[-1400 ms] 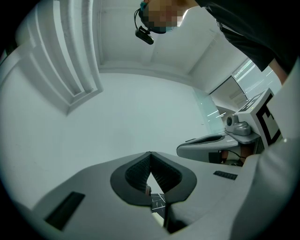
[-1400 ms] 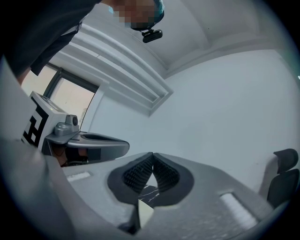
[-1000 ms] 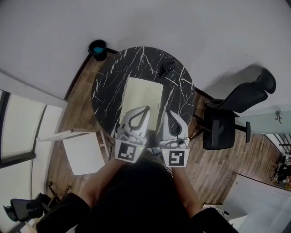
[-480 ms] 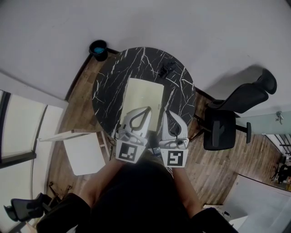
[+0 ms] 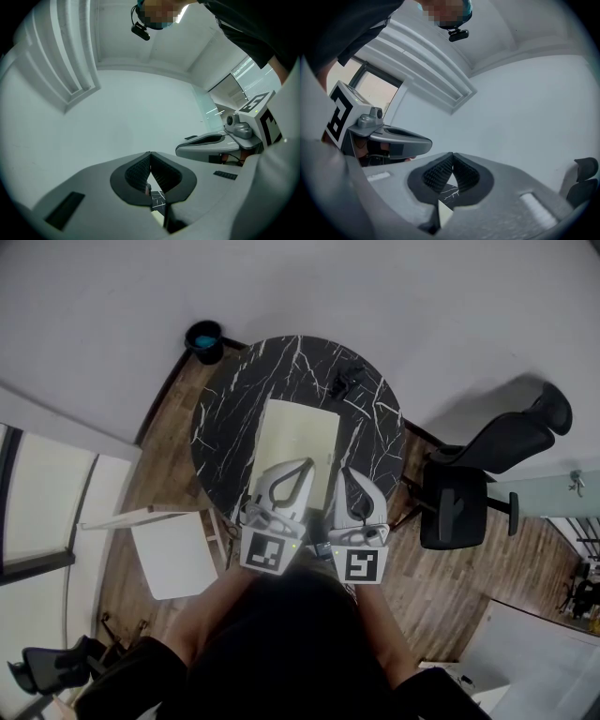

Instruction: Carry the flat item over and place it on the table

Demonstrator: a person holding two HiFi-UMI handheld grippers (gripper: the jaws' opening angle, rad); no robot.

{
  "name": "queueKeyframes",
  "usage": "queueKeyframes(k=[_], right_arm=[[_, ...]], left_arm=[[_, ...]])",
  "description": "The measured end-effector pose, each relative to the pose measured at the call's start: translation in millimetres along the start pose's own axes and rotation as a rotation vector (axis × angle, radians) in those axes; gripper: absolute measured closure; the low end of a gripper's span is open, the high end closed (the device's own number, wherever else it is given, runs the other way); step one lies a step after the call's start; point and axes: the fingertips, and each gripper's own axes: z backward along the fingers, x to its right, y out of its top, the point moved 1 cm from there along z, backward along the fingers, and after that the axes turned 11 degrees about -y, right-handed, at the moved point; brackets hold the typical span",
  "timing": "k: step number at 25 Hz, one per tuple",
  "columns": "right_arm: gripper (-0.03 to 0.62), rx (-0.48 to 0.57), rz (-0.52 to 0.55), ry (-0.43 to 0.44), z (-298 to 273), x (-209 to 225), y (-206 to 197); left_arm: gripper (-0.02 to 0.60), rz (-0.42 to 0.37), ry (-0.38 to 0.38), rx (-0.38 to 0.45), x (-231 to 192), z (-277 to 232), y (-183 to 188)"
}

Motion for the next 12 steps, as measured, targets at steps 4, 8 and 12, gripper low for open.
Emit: queueKeyframes(k=[4, 8, 12], right_arm=[[0.595, -0.002, -0.001, 0.002, 0.2, -1.0, 0.1], [0.595, 0.001, 0.007, 0.007, 0.4, -1.2, -0.6], [0.595, -0.007, 0.007, 0.008, -0.1, -1.0, -1.2]], left_arm=[[0.577, 0.008, 0.001, -0.001, 0.4, 0.5, -0.2], [0.577, 0.022, 0.004, -0.006, 1.6, 1.0, -2.4], [0.577, 0.010, -0.002, -0.007, 1.4, 0.0, -0.5]])
